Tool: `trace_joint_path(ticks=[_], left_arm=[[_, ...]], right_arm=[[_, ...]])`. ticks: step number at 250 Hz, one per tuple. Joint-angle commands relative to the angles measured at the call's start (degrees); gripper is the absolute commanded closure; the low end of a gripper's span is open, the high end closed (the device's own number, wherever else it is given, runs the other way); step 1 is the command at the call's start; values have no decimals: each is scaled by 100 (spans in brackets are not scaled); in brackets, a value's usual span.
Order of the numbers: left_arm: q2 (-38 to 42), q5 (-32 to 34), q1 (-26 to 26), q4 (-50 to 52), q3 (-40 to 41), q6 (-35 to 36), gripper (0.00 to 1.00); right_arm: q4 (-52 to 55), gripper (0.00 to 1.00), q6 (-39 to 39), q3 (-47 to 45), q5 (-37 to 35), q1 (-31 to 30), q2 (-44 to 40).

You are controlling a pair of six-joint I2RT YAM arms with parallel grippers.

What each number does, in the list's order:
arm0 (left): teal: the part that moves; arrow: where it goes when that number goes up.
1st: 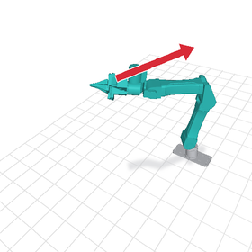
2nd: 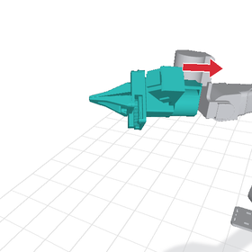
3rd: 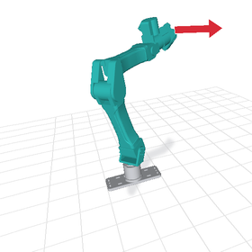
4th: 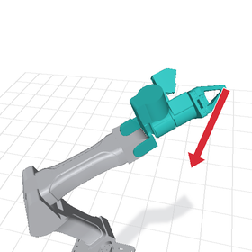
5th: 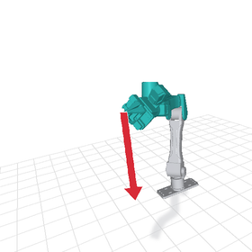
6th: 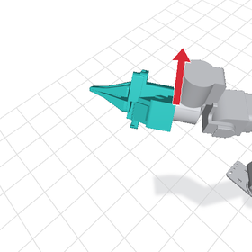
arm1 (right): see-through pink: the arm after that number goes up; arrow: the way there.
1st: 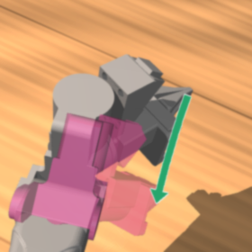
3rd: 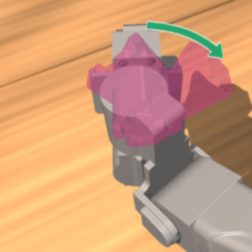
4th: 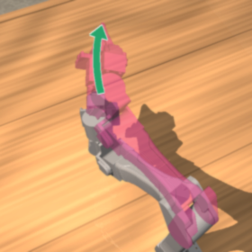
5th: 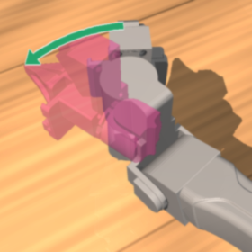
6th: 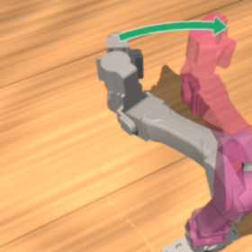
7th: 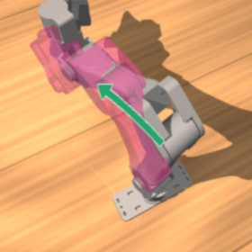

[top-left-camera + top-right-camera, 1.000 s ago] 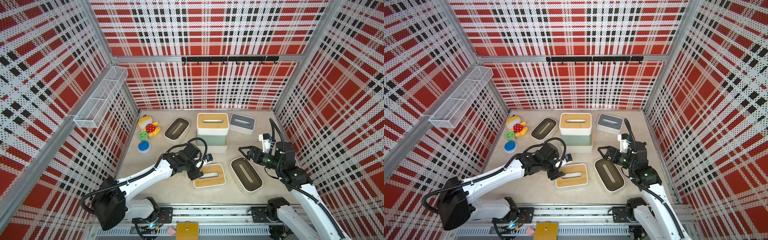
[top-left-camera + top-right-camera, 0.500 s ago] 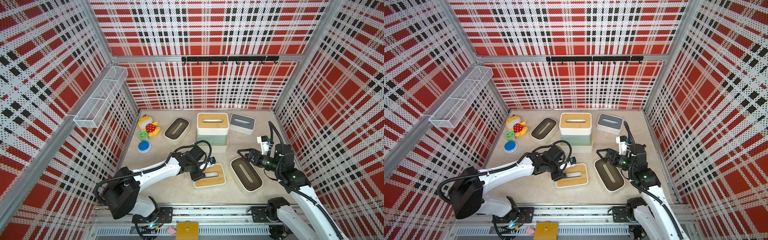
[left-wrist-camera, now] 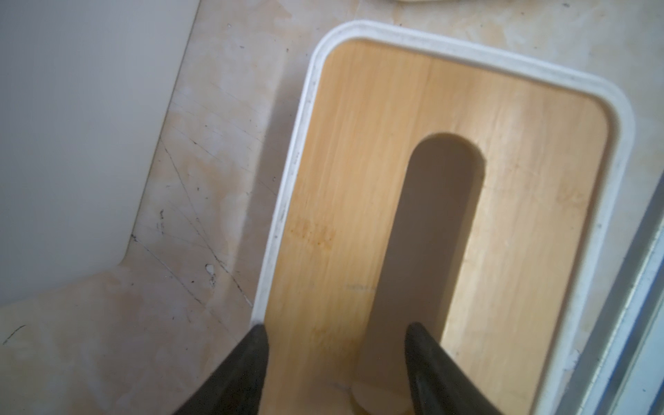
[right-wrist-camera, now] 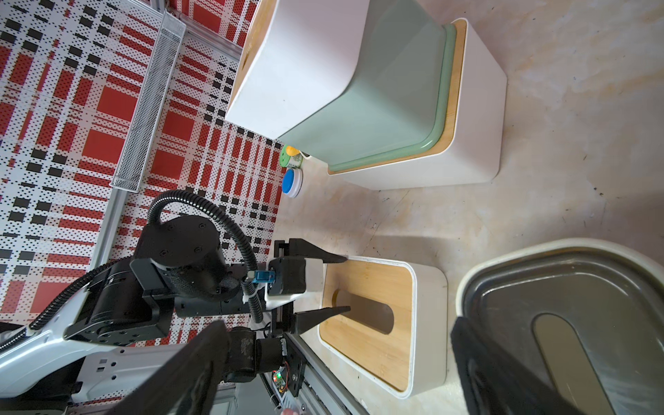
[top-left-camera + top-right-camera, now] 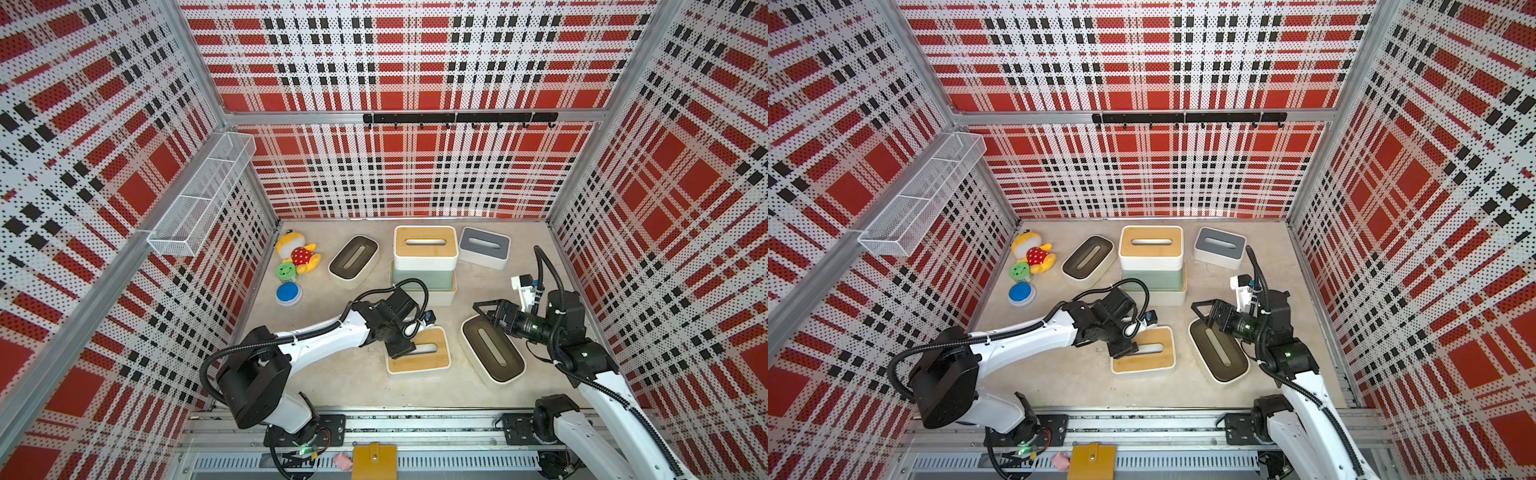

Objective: Stack the tissue boxes
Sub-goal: Pick up the tissue box from the center of the board.

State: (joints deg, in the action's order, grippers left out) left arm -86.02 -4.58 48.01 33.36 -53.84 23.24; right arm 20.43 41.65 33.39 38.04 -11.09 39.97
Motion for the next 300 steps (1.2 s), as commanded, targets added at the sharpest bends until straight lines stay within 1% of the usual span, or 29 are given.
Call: trace_joint_path(ticks=[1,42,66,126,160,175,300], left_arm=[[26,305,13,-243,-85,-37,33],[248,251,-34,-407,-30,-14,32],[269,285,-35,-328,-64,87,32],[27,115,-35,56,-247,321,32],[-141,446,-30,25,-319,218,32],[-204,475,-37,13,-344,198,32],[-545,253,51,47,-399,140,34]], right_arm=[[-276,0,-7,-66,71,28,-94],[-363,0,45,-161,127,28,-60],[-423,0,82,-202,143,28,-50],[-414,0,67,-195,182,28,-68],[-379,0,46,-209,203,28,-85],[-390,0,54,-231,212,28,-101],[-417,0,85,-287,240,28,-129]])
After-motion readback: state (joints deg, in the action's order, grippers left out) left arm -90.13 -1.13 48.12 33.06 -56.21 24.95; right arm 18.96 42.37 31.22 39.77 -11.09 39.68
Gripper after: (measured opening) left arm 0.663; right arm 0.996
